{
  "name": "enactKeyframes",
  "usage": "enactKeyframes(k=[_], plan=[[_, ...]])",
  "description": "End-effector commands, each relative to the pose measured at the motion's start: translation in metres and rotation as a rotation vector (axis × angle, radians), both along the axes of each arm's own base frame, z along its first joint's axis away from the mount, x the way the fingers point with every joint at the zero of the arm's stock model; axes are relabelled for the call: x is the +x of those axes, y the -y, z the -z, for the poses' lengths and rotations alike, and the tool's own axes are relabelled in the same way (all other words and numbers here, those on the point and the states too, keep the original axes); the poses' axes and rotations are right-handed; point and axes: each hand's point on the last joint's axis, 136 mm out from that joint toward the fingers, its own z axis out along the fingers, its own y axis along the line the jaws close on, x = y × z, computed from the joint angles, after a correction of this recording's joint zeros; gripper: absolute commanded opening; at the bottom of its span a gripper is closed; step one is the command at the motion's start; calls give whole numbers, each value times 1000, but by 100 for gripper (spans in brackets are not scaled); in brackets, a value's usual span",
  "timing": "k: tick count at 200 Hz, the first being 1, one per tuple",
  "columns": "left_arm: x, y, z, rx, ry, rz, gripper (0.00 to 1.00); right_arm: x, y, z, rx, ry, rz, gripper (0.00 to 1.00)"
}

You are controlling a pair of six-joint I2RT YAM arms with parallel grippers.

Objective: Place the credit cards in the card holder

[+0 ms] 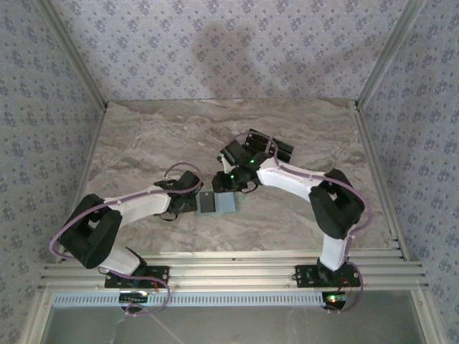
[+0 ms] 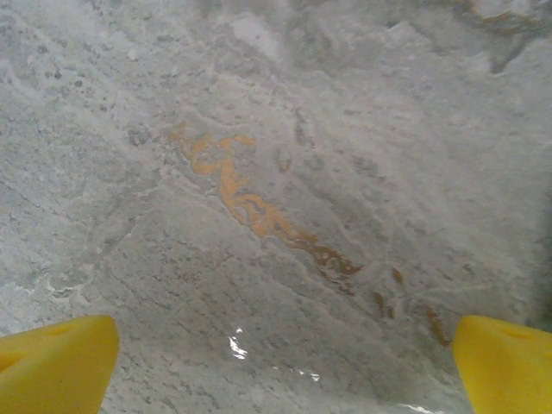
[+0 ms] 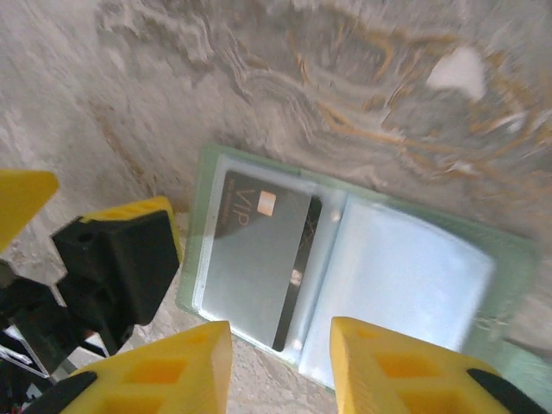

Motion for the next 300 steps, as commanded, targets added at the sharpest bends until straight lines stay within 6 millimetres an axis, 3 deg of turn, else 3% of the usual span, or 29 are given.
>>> enactKeyframes(k=[1,38,111,206,251,300], plan=[[6,11,-18,-33,28,29,100,-4,27,15,-119,3,-6,40],[9,17,-25,-55,39,37,100,-2,32,26,-176,23,-24,41],[10,25,-22,-43,27,50,100,-4,22,39,-182,15,-61,41],[12,31,-19,-41,25,62,100,-5,27,75,-229,-49,-72,44],[12,35,-14,-40,19,70,100,-16,16,83,-132,-151,-63,44],[12,40,-12,-41,16,84,100,-15,7,80,12,-223,0,44]])
